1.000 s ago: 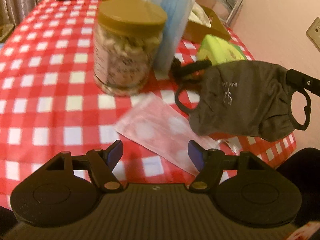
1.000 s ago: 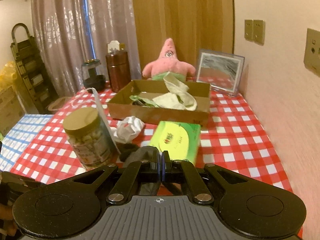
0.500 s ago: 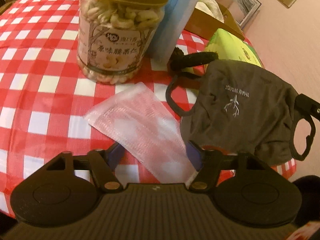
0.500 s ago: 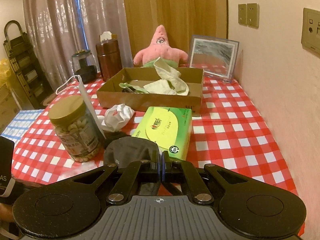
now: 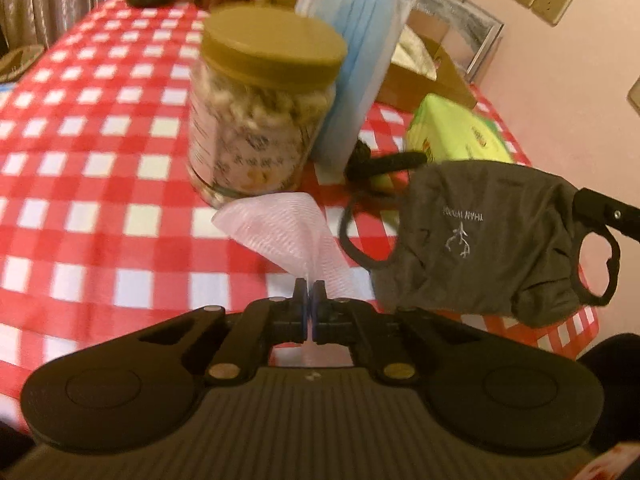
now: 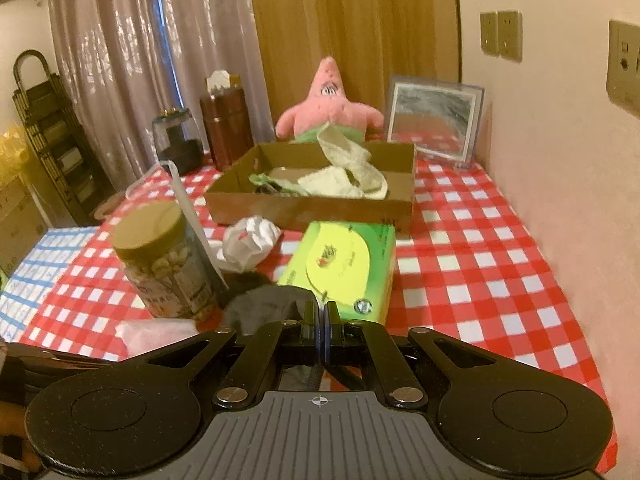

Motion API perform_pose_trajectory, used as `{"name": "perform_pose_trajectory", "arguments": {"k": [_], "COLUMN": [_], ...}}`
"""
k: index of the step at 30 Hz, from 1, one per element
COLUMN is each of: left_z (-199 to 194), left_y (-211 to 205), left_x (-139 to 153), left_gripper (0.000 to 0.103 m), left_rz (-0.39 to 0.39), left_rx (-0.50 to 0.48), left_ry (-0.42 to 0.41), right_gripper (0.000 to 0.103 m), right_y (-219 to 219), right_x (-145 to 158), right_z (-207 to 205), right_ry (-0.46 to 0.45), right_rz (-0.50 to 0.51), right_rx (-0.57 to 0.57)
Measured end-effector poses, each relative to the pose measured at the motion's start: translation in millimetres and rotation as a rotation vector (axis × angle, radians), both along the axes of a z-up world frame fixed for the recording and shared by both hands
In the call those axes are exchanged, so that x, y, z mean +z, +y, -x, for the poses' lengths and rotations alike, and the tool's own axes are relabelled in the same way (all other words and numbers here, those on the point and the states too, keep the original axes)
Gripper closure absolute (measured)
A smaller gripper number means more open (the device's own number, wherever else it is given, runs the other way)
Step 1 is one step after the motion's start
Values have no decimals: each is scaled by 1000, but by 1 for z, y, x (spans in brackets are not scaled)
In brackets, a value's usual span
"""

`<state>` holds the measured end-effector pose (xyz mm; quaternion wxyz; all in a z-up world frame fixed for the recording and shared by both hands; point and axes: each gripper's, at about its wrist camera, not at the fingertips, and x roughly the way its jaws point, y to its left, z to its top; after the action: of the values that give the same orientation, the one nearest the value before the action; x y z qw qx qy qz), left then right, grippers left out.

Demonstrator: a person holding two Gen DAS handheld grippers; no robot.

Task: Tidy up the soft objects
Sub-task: 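Carry the mesh pouch and black mask over the cardboard box with both grippers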

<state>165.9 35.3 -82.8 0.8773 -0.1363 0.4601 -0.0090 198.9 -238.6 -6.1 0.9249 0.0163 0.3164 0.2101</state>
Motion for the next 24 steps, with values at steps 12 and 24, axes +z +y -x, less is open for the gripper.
{"name": "perform_pose_trajectory", "arguments": {"k": [12, 24], "left_z": [19, 14], "left_y": [7, -6], "left_x": [84, 167], "left_gripper": [102, 102], "left_rz": [-89, -125], "left_rx": [-131, -245], "left_ry": [-154, -306], "right_gripper": [101, 101], "right_y": [7, 0], "right_x": [59, 117], "right_z": [11, 5], "right_ry": [-141, -271], "right_rz": [-27, -44], "right_rx": [45, 38]}}
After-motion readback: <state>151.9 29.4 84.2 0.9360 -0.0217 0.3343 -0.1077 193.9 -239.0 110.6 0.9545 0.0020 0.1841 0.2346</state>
